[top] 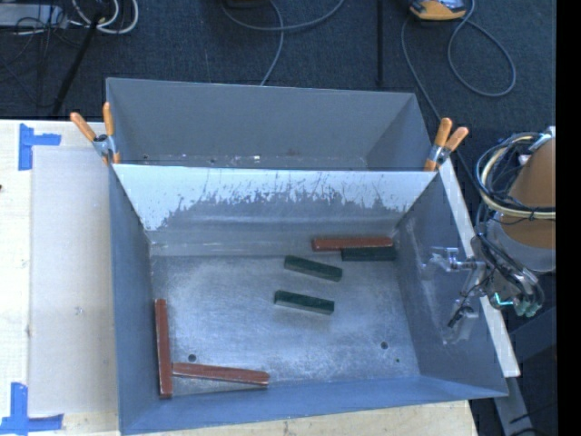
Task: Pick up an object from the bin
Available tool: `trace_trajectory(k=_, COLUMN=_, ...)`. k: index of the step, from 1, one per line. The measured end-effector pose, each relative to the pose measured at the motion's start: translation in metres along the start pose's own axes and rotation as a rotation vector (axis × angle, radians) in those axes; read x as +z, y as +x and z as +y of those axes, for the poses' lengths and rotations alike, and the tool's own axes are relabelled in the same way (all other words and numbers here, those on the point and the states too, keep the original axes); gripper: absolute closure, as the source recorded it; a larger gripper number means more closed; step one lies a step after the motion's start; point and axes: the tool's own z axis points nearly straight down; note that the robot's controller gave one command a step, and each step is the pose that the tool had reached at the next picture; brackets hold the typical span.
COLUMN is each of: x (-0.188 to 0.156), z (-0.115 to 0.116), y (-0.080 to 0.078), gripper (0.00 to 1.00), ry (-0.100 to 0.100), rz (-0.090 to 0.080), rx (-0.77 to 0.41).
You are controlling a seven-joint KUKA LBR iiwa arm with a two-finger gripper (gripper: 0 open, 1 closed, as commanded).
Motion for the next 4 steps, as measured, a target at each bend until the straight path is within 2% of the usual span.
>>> trace_trajectory(k=1, x=0.114, z=0.063, y=0.008, gripper=0.0, ry=-0.002, rz=0.0, rx=-0.18)
trace_trajectory(k=2, x=0.046, z=-0.001, y=-0.011, gripper=0.0, ry=0.008, rz=-0.015, rx=-0.169)
trace_trajectory(k=3, x=0.059, z=0.086, y=0.01, gripper=0.0, ry=-0.003, rz=-0.004, rx=-0.173)
trace_trajectory(k=4, x=0.081, z=0.18, y=0.035, gripper=0.0, ry=-0.002, rz=-0.004, rx=-0.156)
